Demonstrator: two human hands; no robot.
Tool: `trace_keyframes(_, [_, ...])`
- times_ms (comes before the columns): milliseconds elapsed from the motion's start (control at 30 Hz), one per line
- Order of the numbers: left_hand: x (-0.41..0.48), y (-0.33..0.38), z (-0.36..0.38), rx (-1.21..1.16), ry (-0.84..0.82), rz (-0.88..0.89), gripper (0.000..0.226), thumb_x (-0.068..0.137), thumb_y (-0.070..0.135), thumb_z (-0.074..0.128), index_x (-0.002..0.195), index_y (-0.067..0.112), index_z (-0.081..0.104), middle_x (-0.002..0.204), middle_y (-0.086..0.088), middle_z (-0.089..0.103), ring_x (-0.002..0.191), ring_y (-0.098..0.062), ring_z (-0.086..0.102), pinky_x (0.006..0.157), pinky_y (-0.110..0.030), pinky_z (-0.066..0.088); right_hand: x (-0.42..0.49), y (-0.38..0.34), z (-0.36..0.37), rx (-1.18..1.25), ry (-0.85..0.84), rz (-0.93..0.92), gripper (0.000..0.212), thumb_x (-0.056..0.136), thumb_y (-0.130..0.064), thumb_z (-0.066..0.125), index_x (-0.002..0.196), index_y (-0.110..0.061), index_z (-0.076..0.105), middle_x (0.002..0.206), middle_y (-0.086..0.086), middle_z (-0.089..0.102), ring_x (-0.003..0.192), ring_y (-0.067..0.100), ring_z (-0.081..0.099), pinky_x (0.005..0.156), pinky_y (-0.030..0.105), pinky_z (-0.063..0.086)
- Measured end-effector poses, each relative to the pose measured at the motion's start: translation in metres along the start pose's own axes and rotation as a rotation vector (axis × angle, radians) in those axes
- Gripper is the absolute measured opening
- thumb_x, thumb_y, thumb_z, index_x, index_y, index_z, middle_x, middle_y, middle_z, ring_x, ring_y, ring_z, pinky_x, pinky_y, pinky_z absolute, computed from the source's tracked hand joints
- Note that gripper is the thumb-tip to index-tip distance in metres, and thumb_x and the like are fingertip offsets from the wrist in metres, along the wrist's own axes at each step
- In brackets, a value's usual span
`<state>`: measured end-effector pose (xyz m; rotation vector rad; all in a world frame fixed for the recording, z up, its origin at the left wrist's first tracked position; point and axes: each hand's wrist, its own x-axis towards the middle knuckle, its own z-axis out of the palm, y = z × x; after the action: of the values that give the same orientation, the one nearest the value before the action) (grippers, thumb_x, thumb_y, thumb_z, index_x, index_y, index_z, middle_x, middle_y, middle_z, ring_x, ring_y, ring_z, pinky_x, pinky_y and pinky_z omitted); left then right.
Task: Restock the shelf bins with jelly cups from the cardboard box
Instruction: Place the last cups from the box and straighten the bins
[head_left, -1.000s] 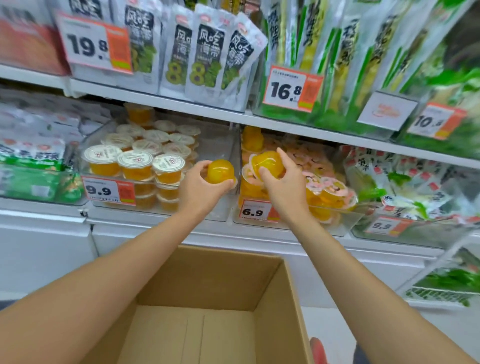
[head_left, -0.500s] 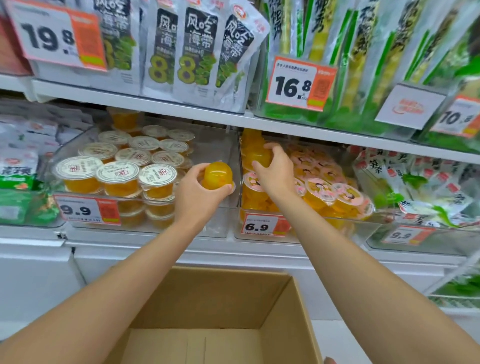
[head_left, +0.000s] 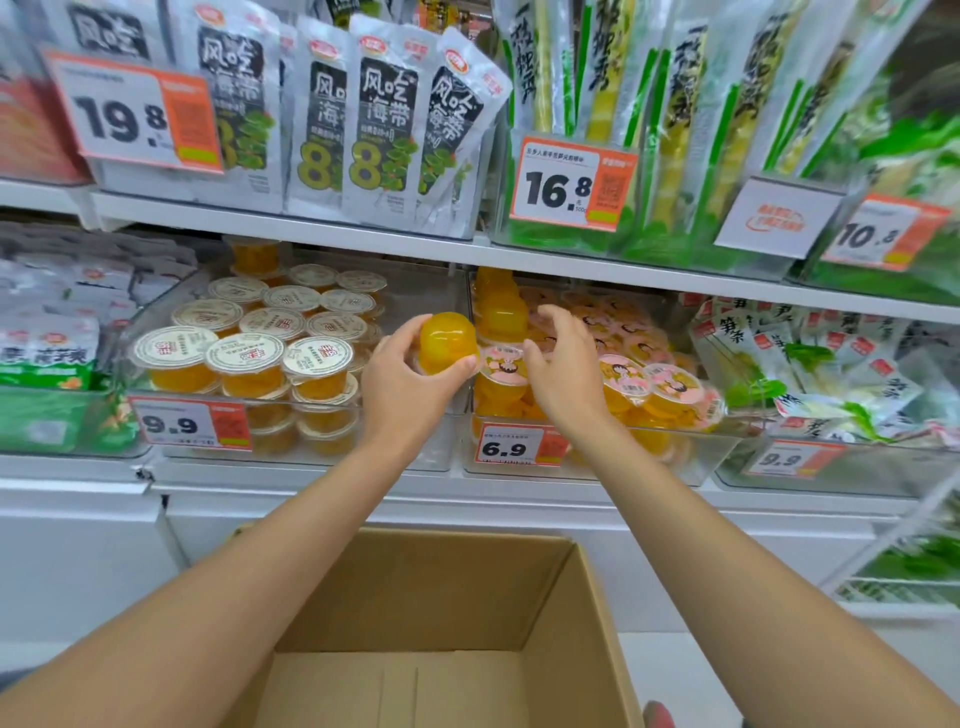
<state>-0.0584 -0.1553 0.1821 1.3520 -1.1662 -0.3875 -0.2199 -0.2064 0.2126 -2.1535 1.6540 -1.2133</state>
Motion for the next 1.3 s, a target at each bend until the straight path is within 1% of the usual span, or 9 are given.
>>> trace_keyframes(133, [0.006,0.018,0.02,0.029,-0.093,0.033,0.069,0.062,0.062,0.074,0.124,0.035,0.061,0.116,0.011,0.066,0.113,-0.007,0.056,0.095,-0.036,0.05,-0.021,0.015,-0.009,0.002,0.03,-0.028,0.038,0.096,-0.018,0.051,0.134,-0.016,0.049,0.136,0.001,0.051,0.129,0.016,0.041,0.107,0.027,0.03])
trace_keyframes(233, [0.012,0.022,0.037,0.105,-0.122,0.009,0.083,0.054,0.073,0.069,0.129,0.039,0.056,0.12,0.009,0.065,0.12,-0.012,0.054,0.099,-0.044,0.047,-0.026,0.02,-0.013,0.035,0.046,-0.011,0.037,0.097,-0.017,0.05,0.134,-0.015,0.049,0.135,0.003,0.052,0.127,0.018,0.043,0.108,0.033,0.035])
trace_keyframes(400, [0.013,0.014,0.049,0.167,-0.151,-0.012,0.062,0.063,0.052,0.082,0.116,0.032,0.055,0.117,0.008,0.064,0.118,-0.015,0.054,0.1,-0.047,0.044,-0.027,0.02,-0.015,0.055,0.039,-0.033,0.036,0.096,-0.015,0.05,0.132,-0.015,0.052,0.133,0.001,0.055,0.126,0.017,0.045,0.106,0.032,0.036])
trace_keyframes(533, [0.017,0.009,0.045,0.272,-0.178,0.02,0.064,0.07,0.05,0.079,0.127,0.032,0.059,0.122,0.001,0.053,0.12,-0.019,0.044,0.103,-0.042,0.041,-0.024,0.016,-0.014,0.084,0.022,-0.032,0.038,0.095,-0.019,0.053,0.133,-0.019,0.051,0.132,-0.003,0.056,0.124,0.015,0.047,0.105,0.032,0.038])
trace_keyframes(667, [0.019,0.005,0.044,0.21,-0.253,0.044,0.064,0.071,0.045,0.08,0.13,0.029,0.059,0.117,0.0,0.056,0.112,-0.018,0.053,0.097,-0.036,0.047,-0.022,0.016,-0.006,0.066,-0.052,-0.027,0.046,0.091,-0.025,0.059,0.135,-0.023,0.048,0.131,-0.005,0.057,0.123,0.016,0.048,0.105,0.039,0.04])
trace_keyframes(867, [0.012,0.013,0.039,0.163,-0.245,0.035,0.077,0.075,0.037,0.08,0.141,0.022,0.046,0.119,0.006,0.054,0.105,-0.007,0.052,0.086,-0.021,0.041,-0.029,0.017,-0.003,0.038,-0.138,-0.04,0.064,0.088,-0.033,0.06,0.146,-0.02,0.035,0.144,-0.002,0.047,0.134,0.018,0.039,0.111,0.041,0.034])
trace_keyframes(1033, [0.009,0.017,0.033,0.144,-0.272,0.078,0.052,0.077,0.031,0.079,0.125,0.024,0.062,0.115,0.006,0.062,0.098,-0.004,0.053,0.076,-0.012,0.037,-0.033,0.021,-0.006,-0.051,-0.155,-0.118,0.07,0.087,-0.042,0.063,0.147,-0.022,0.033,0.144,-0.003,0.047,0.134,0.017,0.039,0.113,0.043,0.031])
trace_keyframes(1167, [0.011,0.022,0.032,0.131,-0.328,0.094,0.045,0.079,0.035,0.076,0.121,0.025,0.065,0.109,0.007,0.068,0.097,-0.007,0.058,0.084,-0.025,0.05,-0.022,0.021,-0.003,-0.043,-0.112,-0.091,0.067,0.086,-0.043,0.066,0.143,-0.024,0.038,0.13,-0.004,0.06,0.122,0.019,0.052,0.104,0.045,0.042])
trace_keyframes(1300, [0.012,0.022,0.032,0.167,-0.333,0.093,0.065,0.078,0.038,0.077,0.136,0.02,0.053,0.112,0.011,0.061,0.108,-0.007,0.055,0.089,-0.026,0.046,-0.018,0.026,-0.002,-0.04,-0.139,-0.085,0.069,0.084,-0.049,0.066,0.144,-0.031,0.037,0.127,-0.004,0.062,0.119,0.02,0.055,0.1,0.045,0.046])
